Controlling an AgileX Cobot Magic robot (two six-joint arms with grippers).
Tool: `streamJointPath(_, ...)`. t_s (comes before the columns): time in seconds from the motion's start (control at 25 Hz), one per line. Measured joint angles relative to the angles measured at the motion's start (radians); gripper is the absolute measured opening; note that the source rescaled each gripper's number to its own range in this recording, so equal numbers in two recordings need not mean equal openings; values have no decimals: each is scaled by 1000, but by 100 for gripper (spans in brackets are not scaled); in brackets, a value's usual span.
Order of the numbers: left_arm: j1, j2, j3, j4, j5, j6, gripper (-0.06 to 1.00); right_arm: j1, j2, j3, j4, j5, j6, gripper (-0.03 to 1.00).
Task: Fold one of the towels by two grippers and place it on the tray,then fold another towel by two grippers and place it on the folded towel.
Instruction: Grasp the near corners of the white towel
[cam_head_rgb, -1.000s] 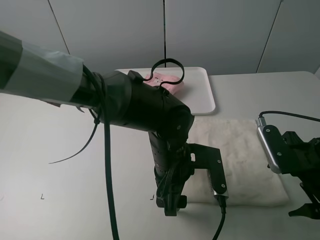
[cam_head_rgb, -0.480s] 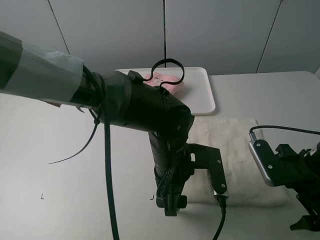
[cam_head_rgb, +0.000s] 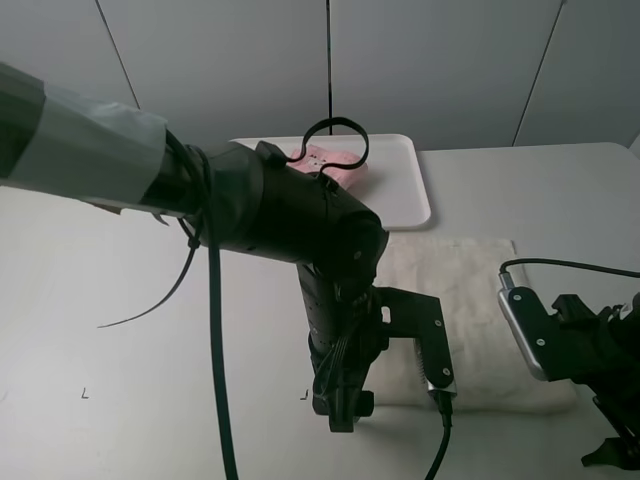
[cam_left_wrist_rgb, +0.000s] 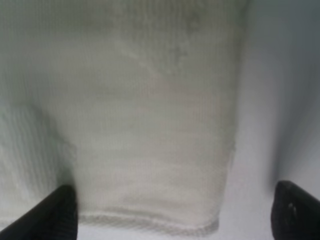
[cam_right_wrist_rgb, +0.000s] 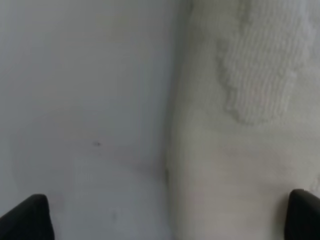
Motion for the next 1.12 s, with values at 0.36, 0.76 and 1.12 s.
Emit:
streamJointPath(0.36, 0, 0, 0, 0, 0, 0, 99, 1, 19, 0, 0, -24, 8, 89)
streamJointPath(0.76, 0, 0, 0, 0, 14, 0, 99, 1, 19, 39, -83, -116, 26, 45)
streamJointPath(1.12, 0, 0, 0, 2, 16, -11, 99, 1, 17, 41, -101, -120, 30, 33)
